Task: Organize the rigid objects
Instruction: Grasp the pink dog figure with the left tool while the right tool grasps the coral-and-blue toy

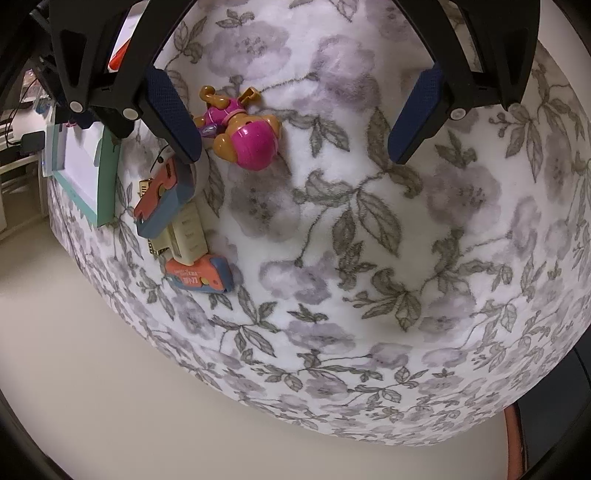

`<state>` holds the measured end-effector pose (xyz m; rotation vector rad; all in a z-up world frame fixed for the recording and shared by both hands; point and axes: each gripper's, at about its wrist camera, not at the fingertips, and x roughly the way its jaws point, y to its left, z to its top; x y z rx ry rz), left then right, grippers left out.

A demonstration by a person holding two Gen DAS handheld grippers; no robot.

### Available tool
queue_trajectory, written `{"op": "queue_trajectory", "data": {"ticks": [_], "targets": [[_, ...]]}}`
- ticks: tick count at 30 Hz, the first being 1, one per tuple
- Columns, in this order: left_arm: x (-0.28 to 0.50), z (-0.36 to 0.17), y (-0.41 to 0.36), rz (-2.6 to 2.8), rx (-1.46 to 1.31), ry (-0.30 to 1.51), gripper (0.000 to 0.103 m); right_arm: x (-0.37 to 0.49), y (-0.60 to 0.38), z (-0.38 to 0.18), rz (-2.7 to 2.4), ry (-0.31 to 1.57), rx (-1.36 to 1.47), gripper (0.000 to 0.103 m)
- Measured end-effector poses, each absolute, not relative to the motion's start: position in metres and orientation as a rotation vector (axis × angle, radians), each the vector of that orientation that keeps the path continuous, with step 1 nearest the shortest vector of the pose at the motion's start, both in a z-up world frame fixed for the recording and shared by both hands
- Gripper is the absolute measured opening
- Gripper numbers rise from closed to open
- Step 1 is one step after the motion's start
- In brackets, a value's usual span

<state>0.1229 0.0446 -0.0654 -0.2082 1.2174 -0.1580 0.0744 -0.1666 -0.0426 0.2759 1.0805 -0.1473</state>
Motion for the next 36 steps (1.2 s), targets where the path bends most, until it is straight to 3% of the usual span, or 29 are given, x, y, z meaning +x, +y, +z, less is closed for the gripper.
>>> {"op": "queue_trajectory", "data": {"ticks": [12, 16, 21, 25, 29, 32, 36], "targets": [[0.120, -0.068, 0.028, -0.167, -0.132, 1.234, 0.098, 0.074, -0.176, -0.035, -0.162, 1.057, 0.306, 0.102], [0.119, -0.070, 0.022, -0.195, -0.123, 1.251, 0.084, 0.078, -0.177, -0.035, -0.155, 1.052, 0.328, 0.100], [0.117, -0.073, 0.013, -0.240, -0.123, 1.274, 0.077, 0.089, -0.175, -0.036, -0.109, 1.031, 0.405, 0.097], [0.116, -0.076, 0.003, -0.262, -0.102, 1.286, 0.054, 0.101, -0.170, -0.046, -0.074, 1.031, 0.447, 0.095], [0.118, -0.079, -0.005, -0.256, -0.060, 1.279, 0.052, 0.113, -0.163, -0.059, -0.048, 1.050, 0.453, 0.092], [0.123, -0.077, -0.004, -0.231, -0.051, 1.260, 0.041, 0.121, -0.161, -0.066, -0.030, 1.054, 0.465, 0.089], [0.132, -0.080, -0.002, -0.230, -0.056, 1.261, 0.042, 0.131, -0.158, -0.073, -0.006, 1.053, 0.497, 0.084]]}}
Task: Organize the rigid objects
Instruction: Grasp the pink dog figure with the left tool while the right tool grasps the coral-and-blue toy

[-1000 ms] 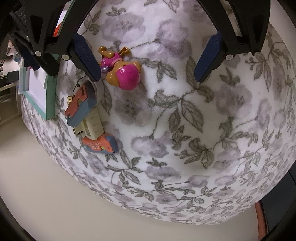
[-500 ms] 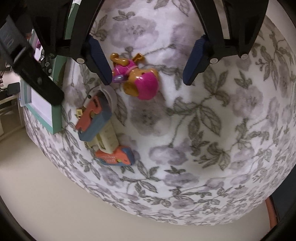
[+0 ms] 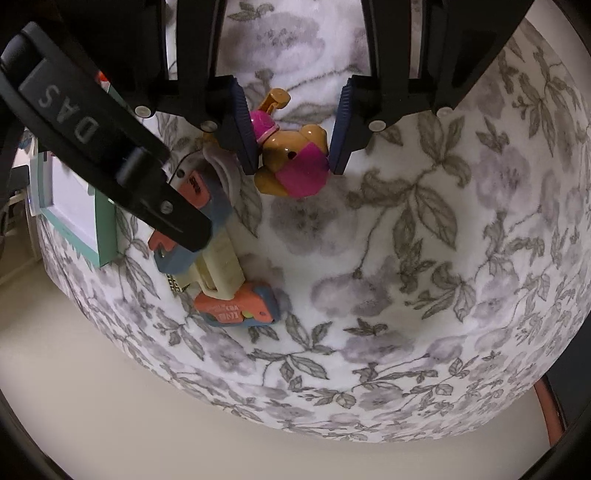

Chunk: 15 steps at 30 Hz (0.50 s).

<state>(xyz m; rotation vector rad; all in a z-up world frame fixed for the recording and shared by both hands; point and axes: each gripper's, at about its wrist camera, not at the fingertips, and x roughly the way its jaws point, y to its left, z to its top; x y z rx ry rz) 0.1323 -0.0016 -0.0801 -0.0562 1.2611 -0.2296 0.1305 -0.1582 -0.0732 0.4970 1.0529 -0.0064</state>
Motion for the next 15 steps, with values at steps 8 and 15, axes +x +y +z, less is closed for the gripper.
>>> {"op": "queue_trajectory", "data": {"ticks": [8, 15], "targets": [[0.134, -0.080, -0.010, -0.224, 0.008, 1.244, 0.052, 0.139, -0.150, -0.073, -0.009, 1.043, 0.455, 0.065], [0.132, -0.081, -0.007, -0.202, 0.002, 1.243, 0.060, 0.139, -0.147, -0.076, 0.054, 1.073, 0.482, 0.056]]}}
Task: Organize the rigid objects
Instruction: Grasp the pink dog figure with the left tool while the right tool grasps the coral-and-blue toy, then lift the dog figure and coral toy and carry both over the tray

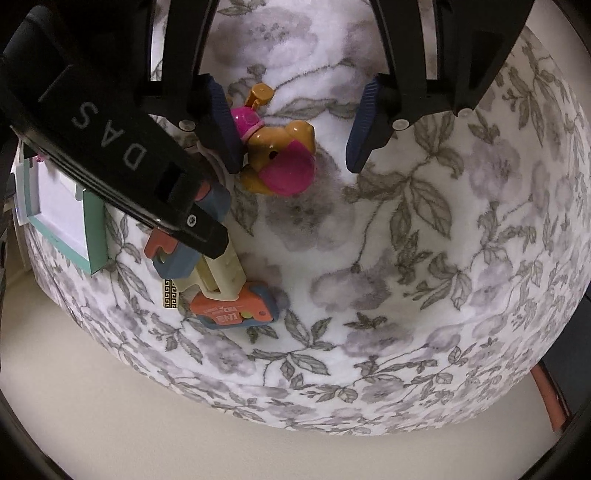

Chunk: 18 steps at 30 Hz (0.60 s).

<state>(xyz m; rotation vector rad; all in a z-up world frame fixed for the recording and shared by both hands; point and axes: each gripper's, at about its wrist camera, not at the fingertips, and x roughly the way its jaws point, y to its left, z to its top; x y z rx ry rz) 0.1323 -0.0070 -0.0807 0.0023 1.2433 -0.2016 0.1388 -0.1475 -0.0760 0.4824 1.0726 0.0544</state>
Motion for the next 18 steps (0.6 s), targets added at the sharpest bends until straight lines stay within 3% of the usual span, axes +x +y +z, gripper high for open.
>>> {"op": "queue_trajectory", "data": {"ticks": [18], "targets": [[0.134, -0.087, -0.011, -0.271, -0.116, 1.277, 0.058, 0.131, -0.162, -0.067, 0.090, 1.053, 0.536, 0.051]]}}
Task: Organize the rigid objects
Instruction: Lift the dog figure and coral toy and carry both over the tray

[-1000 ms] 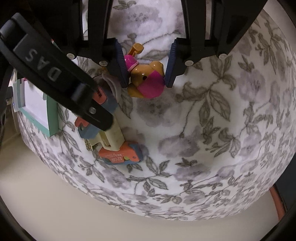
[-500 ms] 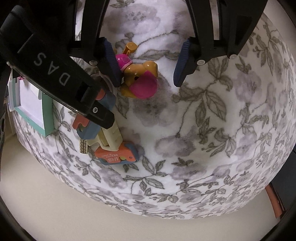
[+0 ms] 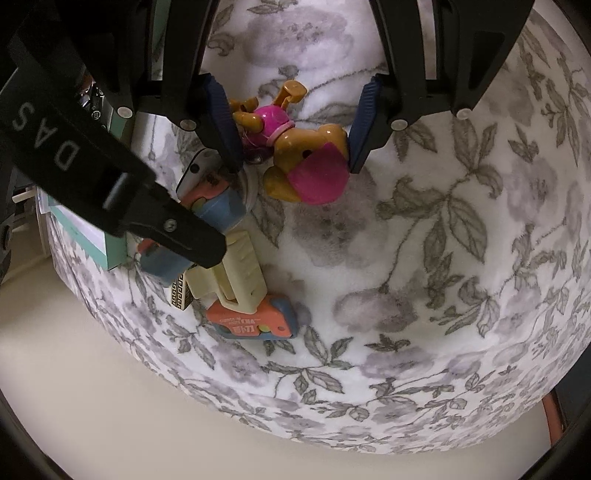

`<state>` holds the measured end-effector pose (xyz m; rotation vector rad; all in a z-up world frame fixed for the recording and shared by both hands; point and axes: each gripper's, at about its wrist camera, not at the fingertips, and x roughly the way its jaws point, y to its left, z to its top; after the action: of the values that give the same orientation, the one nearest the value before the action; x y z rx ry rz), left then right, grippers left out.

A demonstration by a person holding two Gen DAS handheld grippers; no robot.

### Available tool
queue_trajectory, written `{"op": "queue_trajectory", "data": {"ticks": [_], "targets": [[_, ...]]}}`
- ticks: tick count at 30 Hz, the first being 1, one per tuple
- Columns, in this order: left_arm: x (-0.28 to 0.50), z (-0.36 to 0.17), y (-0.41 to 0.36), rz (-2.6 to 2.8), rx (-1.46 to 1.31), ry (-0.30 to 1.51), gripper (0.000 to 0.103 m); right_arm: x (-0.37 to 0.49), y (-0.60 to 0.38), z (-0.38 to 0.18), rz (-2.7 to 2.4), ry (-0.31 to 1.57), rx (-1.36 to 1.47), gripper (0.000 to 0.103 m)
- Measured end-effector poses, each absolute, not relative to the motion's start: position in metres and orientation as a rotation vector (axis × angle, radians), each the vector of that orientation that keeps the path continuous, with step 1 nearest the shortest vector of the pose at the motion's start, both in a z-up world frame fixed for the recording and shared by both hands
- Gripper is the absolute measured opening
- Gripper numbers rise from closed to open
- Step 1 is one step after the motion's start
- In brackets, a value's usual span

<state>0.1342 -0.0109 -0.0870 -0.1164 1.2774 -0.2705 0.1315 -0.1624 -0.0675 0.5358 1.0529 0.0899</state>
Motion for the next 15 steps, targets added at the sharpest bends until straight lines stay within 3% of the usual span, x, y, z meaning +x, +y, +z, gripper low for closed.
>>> {"op": "queue_trajectory", "data": {"ticks": [4, 7, 15], "targets": [[0.133, -0.075, -0.008, -0.275, -0.130, 1.241, 0.043, 0.128, -0.170, -0.059, 0.099, 1.030, 0.558, 0.050], [0.132, -0.074, -0.012, -0.273, -0.113, 1.242, 0.039, 0.126, -0.176, -0.054, 0.099, 1.019, 0.560, 0.050], [0.130, -0.069, -0.015, -0.292, -0.135, 1.237, 0.039, 0.120, -0.195, -0.040, 0.091, 0.987, 0.588, 0.050]]}}
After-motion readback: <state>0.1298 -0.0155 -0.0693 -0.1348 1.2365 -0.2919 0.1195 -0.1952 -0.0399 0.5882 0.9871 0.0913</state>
